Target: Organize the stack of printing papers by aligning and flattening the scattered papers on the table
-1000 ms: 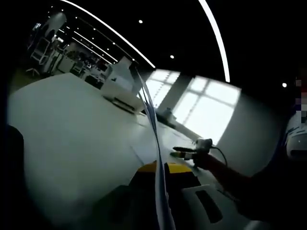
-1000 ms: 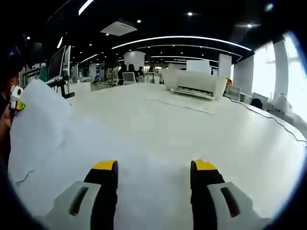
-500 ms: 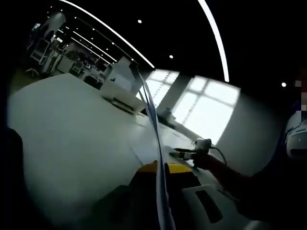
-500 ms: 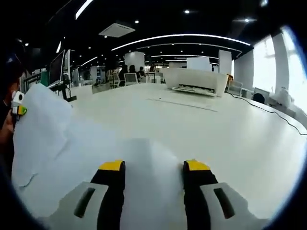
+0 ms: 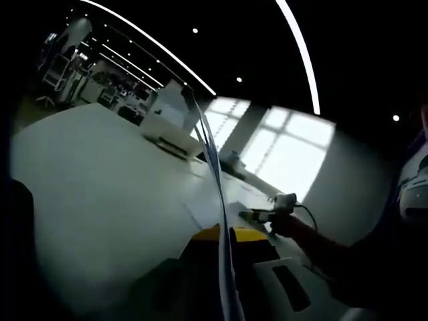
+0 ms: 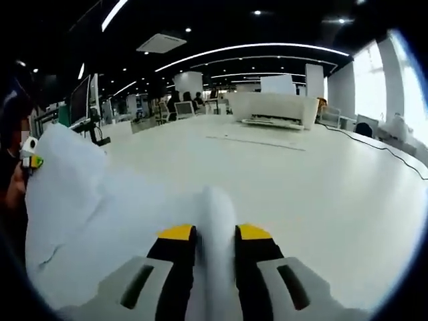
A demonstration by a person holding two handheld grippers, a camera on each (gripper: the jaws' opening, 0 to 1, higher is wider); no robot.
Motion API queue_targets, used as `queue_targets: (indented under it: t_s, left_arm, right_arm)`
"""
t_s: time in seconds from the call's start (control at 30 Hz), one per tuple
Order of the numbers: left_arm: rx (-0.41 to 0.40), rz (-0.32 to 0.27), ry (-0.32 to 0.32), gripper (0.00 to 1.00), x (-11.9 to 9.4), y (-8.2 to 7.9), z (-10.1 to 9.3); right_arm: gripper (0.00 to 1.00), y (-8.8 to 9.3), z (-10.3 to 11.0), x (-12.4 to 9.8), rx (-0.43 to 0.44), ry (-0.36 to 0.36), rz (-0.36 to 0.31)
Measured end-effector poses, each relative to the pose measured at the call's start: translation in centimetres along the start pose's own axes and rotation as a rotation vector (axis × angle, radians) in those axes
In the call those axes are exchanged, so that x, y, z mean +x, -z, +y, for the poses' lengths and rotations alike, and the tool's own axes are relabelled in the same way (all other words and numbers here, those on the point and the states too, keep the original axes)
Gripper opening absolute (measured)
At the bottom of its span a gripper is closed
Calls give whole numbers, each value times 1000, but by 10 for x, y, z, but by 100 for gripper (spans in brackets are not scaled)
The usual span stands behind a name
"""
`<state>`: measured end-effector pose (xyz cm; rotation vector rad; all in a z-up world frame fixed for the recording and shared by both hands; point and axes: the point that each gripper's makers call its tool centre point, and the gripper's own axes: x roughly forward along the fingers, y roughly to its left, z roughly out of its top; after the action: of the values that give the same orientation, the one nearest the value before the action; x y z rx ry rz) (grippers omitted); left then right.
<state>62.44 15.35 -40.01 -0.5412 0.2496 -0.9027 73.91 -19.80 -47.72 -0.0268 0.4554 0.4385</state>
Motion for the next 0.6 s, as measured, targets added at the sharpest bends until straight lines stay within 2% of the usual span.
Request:
queue_targets:
  t_s: [0.17,0.33,0.6]
  left_arm:
    - [0,-6,-1,6,-1,-1,0]
    - [-6,-5,-4,6,-1,1,2]
    - [-6,-10,-3,6,-3,0,2]
  right_arm:
    - [10,-14,2,-10,56,-25,-59]
    - [8,-33,-6,-21,96,-40,-160]
    - [6,-67,4,-44,242,-144,-308]
